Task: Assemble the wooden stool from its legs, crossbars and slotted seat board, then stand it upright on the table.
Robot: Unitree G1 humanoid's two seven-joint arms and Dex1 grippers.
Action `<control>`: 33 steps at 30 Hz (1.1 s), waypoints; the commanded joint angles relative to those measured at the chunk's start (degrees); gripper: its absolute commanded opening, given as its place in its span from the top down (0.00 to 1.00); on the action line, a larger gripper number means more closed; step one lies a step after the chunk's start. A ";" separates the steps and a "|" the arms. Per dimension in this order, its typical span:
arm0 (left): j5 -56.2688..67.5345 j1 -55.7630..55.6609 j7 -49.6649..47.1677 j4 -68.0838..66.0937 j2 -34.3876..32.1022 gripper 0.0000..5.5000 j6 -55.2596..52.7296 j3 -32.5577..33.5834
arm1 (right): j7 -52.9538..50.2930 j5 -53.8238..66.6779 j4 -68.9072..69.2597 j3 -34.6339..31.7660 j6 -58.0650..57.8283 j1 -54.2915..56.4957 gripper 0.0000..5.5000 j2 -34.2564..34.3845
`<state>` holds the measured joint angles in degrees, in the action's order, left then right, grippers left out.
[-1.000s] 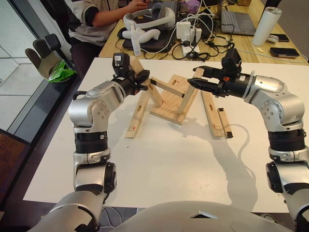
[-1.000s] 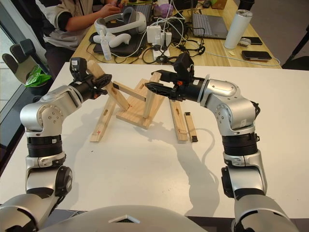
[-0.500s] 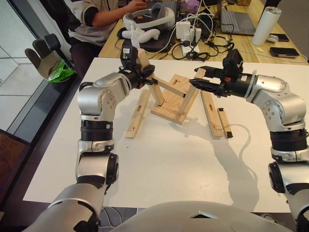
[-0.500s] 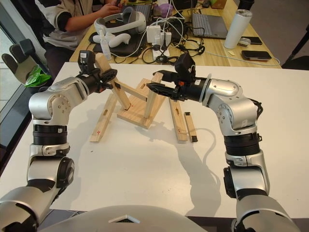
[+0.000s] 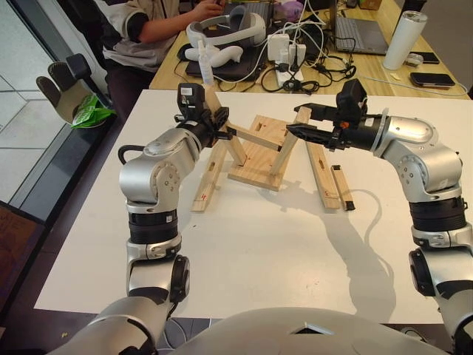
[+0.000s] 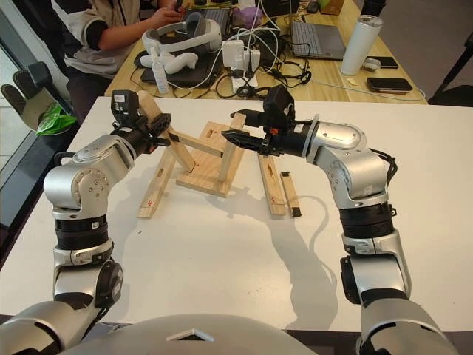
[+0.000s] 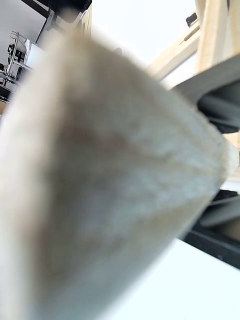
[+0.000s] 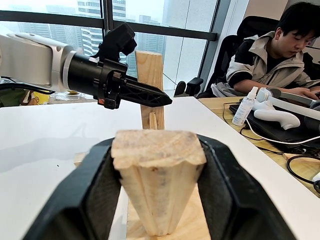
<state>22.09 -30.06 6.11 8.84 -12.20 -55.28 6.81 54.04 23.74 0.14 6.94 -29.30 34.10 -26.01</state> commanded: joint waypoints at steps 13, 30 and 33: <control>1.56 1.70 -2.71 2.34 8.64 0.82 -2.80 -2.76 | -4.41 -3.08 -2.19 2.82 -2.00 -0.35 0.63 3.39; -8.42 1.94 -0.85 1.39 4.45 0.61 -1.40 -13.88 | -5.25 -2.99 -2.28 2.78 -2.19 -0.47 0.63 3.70; -10.25 1.69 0.34 0.34 3.43 0.61 -1.81 -16.88 | -5.39 -2.99 -2.34 2.82 -2.22 -0.44 0.63 3.83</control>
<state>9.83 -28.57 1.39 10.52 -11.22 -54.55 -2.72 50.83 23.10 -0.70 6.68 -29.37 34.16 -24.09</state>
